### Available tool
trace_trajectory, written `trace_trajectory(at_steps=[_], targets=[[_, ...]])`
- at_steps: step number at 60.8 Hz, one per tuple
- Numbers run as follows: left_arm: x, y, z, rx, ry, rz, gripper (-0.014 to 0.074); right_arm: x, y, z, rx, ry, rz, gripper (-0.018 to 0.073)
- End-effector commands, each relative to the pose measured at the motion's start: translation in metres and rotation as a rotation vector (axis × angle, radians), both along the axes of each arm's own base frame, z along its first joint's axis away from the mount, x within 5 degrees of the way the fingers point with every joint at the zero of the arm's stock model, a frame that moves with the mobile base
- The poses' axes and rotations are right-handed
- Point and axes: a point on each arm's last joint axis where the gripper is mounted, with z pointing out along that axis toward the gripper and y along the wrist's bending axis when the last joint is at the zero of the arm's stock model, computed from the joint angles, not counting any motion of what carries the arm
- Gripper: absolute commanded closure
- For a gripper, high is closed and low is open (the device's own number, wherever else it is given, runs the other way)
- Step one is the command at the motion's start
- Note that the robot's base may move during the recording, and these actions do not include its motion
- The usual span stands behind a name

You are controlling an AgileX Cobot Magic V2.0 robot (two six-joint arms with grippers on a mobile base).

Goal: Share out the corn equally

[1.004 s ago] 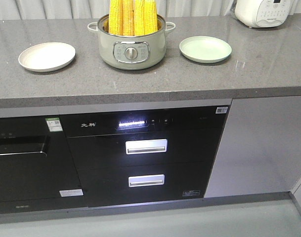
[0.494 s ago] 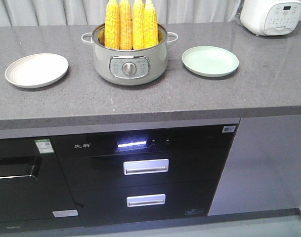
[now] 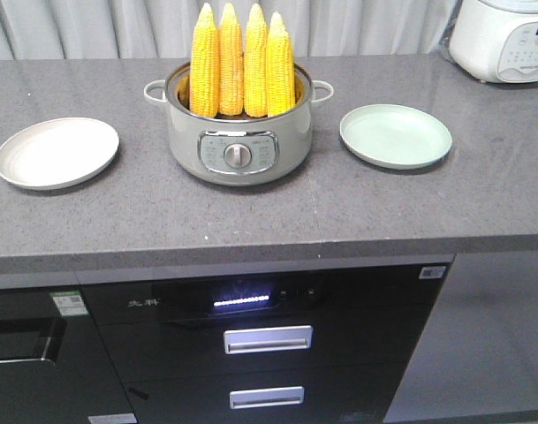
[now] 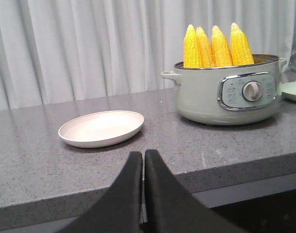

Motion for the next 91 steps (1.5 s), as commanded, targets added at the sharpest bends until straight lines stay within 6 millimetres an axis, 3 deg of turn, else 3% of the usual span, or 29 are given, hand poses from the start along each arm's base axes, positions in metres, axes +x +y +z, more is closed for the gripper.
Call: trace_trajectory(at_steps=[1,91], targets=[[-0.0013,-0.0002,0.0041,-0.029,-0.076,-0.007,0.0603,-0.0007,-0.0001,0.0039,-0.011,-0.075,-0.002,0.0569],[-0.0013,-0.0002,0.0041,-0.029,-0.076,-0.007,0.0603,-0.0007,-0.0001,0.0039,-0.011,-0.075,-0.002,0.0569]])
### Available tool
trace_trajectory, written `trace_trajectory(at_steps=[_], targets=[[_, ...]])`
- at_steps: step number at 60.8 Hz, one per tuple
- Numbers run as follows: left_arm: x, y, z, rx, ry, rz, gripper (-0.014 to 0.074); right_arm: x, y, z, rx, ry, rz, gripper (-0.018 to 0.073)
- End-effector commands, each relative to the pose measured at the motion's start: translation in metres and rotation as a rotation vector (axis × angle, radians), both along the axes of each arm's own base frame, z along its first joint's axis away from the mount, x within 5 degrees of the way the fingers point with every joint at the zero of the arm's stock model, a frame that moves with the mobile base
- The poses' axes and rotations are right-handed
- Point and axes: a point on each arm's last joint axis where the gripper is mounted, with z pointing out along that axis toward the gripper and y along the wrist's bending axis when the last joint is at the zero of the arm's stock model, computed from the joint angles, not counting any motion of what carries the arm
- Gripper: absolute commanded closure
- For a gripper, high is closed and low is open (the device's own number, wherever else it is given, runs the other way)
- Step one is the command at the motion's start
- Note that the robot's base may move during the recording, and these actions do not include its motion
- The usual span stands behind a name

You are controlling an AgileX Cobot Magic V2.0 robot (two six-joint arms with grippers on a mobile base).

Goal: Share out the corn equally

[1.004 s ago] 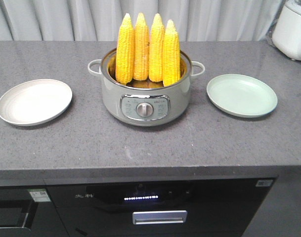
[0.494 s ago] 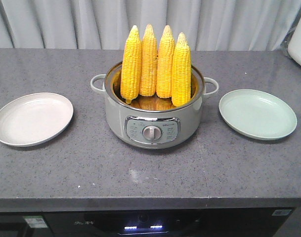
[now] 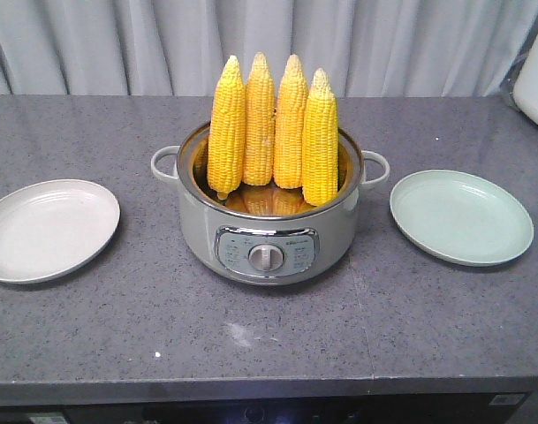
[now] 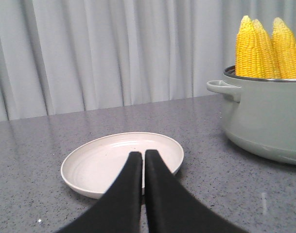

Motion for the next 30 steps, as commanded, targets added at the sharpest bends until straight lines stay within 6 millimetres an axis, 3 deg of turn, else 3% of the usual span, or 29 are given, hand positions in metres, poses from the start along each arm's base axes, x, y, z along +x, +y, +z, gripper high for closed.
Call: trace_trajectory(at_steps=[1,30], targets=[[-0.0013,-0.0002,0.0041,-0.029,-0.076,-0.007,0.0603,-0.0007,-0.0001,0.0039,-0.011,-0.075,-0.002,0.0569],[-0.0013,-0.0002,0.0041,-0.029,-0.076,-0.007,0.0603,-0.0007,-0.0001,0.0038,-0.011,-0.075,-0.002,0.0569]])
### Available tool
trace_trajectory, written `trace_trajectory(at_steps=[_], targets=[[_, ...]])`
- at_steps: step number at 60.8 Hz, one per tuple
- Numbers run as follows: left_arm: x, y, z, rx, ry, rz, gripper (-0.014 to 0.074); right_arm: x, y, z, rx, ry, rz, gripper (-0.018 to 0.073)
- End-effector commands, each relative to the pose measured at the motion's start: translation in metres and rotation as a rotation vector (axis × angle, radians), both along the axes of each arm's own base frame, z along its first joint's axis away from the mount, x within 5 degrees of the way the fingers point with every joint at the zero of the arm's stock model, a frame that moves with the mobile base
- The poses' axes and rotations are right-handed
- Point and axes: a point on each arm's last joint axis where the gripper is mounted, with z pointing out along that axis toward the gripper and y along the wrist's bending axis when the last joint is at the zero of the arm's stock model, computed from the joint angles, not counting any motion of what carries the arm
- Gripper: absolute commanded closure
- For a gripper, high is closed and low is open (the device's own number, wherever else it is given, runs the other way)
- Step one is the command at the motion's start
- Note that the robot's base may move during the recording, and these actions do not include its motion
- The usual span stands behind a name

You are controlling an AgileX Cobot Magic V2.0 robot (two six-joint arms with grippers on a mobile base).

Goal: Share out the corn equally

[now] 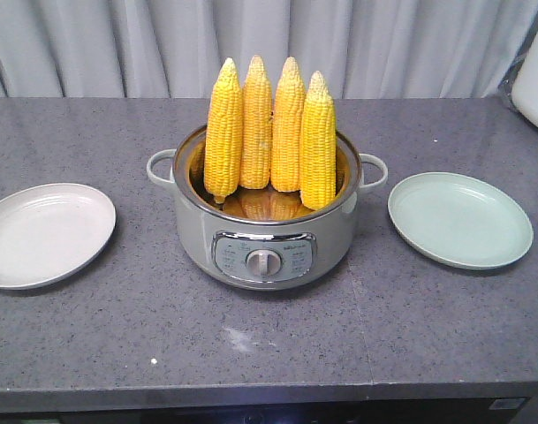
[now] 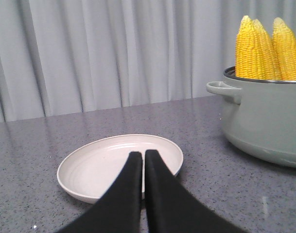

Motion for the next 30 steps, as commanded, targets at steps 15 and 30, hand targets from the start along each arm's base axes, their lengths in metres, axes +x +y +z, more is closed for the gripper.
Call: trace_trajectory(at_steps=[15,30], targets=[[-0.0013,-0.0002,0.0041,-0.029,-0.076,-0.007,0.0603,-0.0007,-0.0001,0.0038,-0.011,-0.075,-0.002,0.0569],[-0.0013,-0.0002,0.0041,-0.029,-0.076,-0.007,0.0603,-0.0007,-0.0001,0.0038,-0.011,-0.075,-0.002,0.0569]])
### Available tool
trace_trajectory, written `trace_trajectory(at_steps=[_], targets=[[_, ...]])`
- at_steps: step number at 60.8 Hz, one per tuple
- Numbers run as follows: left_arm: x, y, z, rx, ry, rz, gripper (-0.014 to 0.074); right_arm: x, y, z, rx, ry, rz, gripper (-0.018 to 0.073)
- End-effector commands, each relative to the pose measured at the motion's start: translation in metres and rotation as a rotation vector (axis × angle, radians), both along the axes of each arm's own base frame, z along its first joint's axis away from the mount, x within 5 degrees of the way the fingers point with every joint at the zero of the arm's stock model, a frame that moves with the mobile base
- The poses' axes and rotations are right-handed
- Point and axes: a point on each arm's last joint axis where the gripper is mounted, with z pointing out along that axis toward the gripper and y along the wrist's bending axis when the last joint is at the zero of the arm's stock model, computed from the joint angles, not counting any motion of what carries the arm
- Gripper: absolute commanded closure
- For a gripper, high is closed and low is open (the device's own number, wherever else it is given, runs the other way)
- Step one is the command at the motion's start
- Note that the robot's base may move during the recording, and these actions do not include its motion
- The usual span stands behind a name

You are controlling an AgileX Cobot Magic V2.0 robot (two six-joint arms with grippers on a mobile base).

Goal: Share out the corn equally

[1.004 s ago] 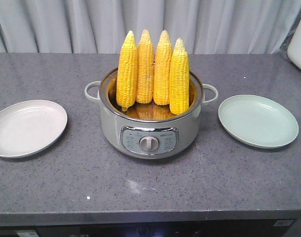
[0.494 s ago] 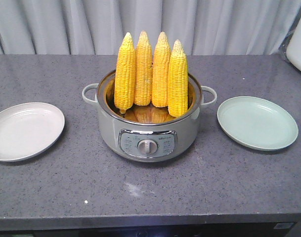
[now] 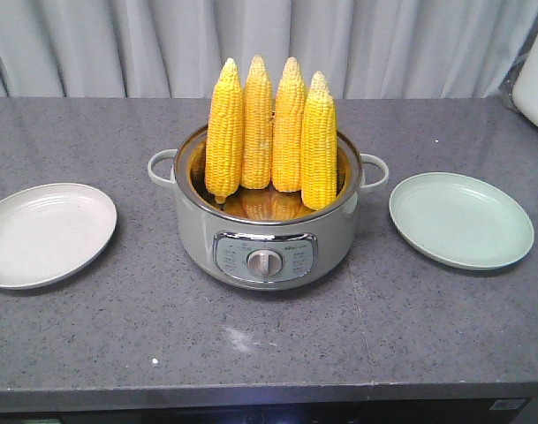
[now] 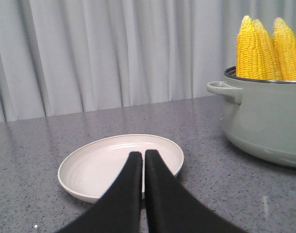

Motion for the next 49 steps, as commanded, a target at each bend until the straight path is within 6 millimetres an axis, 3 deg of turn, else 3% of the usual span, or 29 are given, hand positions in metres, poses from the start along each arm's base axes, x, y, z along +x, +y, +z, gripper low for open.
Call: trace_trajectory(at_steps=[1,49], targets=[[-0.0013,-0.0002,0.0041,-0.029,-0.076,-0.007,0.0603,-0.0007,-0.0001,0.0038,-0.011,-0.075,-0.002,0.0569],[-0.0018,-0.0002,0.0068,-0.029,-0.089,-0.007,0.0603,-0.0016,-0.0001,0.0092,-0.008,-0.132,-0.003,0.0569]])
